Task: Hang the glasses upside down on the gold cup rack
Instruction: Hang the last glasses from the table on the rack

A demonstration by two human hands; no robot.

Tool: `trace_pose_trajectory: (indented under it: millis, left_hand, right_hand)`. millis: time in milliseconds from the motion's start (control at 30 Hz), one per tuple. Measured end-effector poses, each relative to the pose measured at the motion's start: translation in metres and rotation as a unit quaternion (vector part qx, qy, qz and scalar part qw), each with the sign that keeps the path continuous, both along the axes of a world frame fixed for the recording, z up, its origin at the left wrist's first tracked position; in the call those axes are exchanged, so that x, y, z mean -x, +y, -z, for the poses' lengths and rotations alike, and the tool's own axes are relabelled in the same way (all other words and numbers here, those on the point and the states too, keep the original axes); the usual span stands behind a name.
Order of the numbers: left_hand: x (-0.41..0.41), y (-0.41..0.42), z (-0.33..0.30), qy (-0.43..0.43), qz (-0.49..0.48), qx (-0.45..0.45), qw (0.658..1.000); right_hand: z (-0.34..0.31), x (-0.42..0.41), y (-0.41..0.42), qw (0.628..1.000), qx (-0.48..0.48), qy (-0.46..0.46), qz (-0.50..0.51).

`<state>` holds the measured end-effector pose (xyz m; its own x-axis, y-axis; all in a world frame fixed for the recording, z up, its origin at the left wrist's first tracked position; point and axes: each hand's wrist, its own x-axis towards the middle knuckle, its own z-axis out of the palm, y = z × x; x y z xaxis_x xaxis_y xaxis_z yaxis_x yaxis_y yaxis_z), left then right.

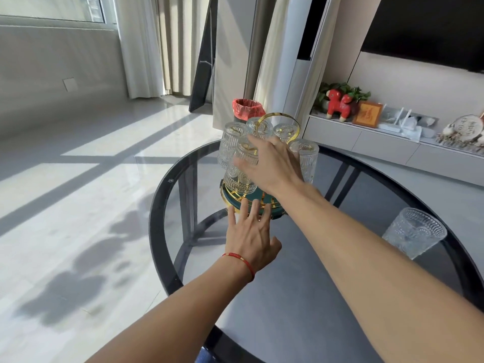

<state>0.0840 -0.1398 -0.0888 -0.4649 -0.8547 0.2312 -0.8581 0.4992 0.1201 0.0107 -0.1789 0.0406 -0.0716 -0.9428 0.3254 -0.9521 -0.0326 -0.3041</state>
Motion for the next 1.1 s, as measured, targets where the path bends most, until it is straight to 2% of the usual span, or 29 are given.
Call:
trace_pose_trajectory:
  millis: [67, 133, 233, 367, 467, 533, 633, 800, 967, 1033, 1100]
  left_hand:
    - [0.001, 0.001, -0.001, -0.002, -0.006, 0.004, 1.000]
    - [0.004, 0.003, -0.004, 0.004, -0.011, 0.011, 1.000]
    - [0.014, 0.008, -0.009, 0.046, 0.039, 0.018, 0.998]
    - [0.043, 0.019, -0.017, 0.219, 0.116, -0.063, 0.967]
    - [0.064, 0.028, -0.020, 0.271, 0.117, -0.095, 0.951]
    - [0.075, 0.034, -0.020, 0.289, 0.123, -0.109, 0.943]
    - [0.086, 0.043, -0.021, 0.297, 0.127, -0.137, 0.936]
    - [0.094, 0.055, -0.022, 0.305, 0.134, -0.160, 0.929]
    - [0.101, 0.061, -0.024, 0.312, 0.133, -0.189, 0.922]
    - [0.102, 0.063, -0.022, 0.316, 0.139, -0.205, 0.916]
    - [0.103, 0.061, -0.021, 0.334, 0.138, -0.219, 0.906]
  right_hand:
    - [0.003, 0.006, 0.011, 0.999, 0.035, 0.018, -0.014]
    - [0.009, 0.018, 0.029, 0.992, 0.116, 0.027, -0.040]
    - [0.027, 0.050, 0.064, 0.977, 0.201, 0.032, -0.060]
    - [0.066, 0.122, 0.119, 0.982, 0.176, 0.067, -0.016]
    - [0.084, 0.178, 0.154, 0.977, 0.178, 0.082, 0.080]
    - [0.092, 0.203, 0.168, 0.966, 0.186, 0.044, 0.173]
    - [0.100, 0.222, 0.173, 0.940, 0.145, -0.097, 0.293]
    - [0.114, 0.245, 0.166, 0.891, 0.080, -0.331, 0.301]
    - [0.122, 0.250, 0.160, 0.874, 0.065, -0.367, 0.313]
    - [0.119, 0.245, 0.162, 0.882, 0.070, -0.352, 0.305]
    - [0.114, 0.237, 0.165, 0.908, 0.072, -0.322, 0.259]
